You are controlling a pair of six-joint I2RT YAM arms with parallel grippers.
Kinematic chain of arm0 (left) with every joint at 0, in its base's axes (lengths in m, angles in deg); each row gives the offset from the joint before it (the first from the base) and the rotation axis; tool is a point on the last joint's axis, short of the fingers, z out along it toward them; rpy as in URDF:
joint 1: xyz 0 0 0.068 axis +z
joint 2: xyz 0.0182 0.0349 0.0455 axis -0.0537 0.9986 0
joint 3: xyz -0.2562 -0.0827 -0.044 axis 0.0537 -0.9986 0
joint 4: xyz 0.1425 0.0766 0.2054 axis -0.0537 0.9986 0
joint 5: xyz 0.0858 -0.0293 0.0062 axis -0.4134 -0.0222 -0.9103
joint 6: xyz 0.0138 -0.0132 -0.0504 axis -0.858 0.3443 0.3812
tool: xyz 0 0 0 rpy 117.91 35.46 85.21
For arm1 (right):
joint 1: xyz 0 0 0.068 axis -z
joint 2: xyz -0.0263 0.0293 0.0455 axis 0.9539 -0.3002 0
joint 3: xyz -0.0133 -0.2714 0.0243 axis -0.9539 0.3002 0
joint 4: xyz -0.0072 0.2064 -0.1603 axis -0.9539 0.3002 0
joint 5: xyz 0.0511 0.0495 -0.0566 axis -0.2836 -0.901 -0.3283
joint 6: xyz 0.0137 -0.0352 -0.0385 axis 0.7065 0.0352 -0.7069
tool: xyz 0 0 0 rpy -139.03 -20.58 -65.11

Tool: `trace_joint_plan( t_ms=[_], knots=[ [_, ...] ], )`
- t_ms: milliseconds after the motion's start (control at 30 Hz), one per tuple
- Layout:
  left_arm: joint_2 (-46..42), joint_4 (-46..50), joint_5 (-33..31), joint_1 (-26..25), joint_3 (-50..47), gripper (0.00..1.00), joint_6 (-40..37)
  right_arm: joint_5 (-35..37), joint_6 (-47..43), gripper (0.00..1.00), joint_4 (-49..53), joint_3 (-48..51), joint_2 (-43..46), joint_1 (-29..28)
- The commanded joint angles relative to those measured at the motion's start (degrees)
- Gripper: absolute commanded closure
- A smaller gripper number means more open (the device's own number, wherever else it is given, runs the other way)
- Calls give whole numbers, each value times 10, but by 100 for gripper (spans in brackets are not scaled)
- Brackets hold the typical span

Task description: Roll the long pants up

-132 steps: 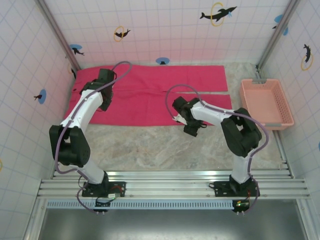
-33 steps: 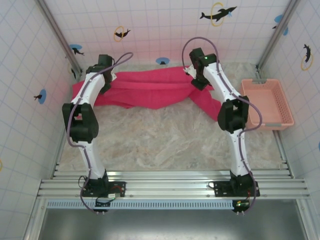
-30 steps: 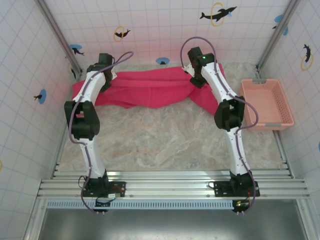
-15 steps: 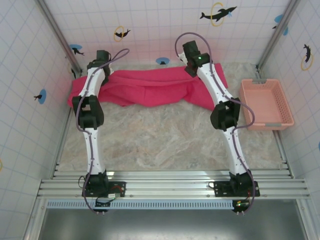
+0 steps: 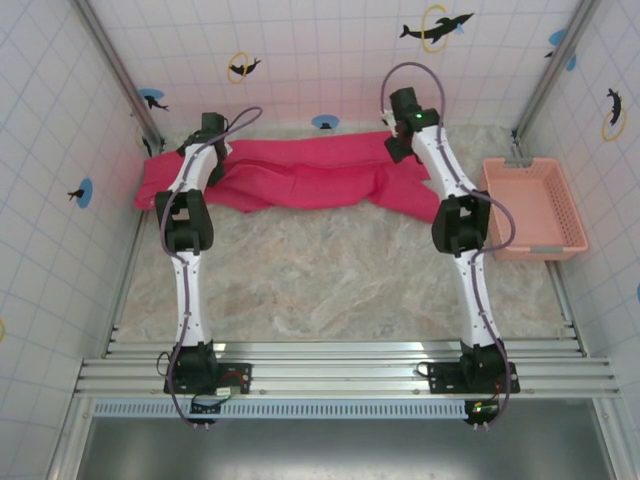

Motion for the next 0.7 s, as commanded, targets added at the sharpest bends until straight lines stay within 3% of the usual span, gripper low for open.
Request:
trace_joint_plan(
  t_ms=[0,233,400,467,600,667],
  knots=[
    [19,-2,15,0,3,3,48,-58,57,32,66,57,74,28],
    [13,-4,22,-2,6,4,57,-117,10,31,92,100,54,36],
    [13,-5,11,-6,-8,20,33,-187,3,34,116,73,-6,46],
    [9,-8,6,-6,-24,31,27,-193,5,34,116,73,-20,44],
    [4,-7,-5,-7,-44,76,25,-210,10,38,114,51,-52,43],
    [-4,-3,-9,-8,-56,92,29,-209,15,46,113,38,-65,42]
  ],
)
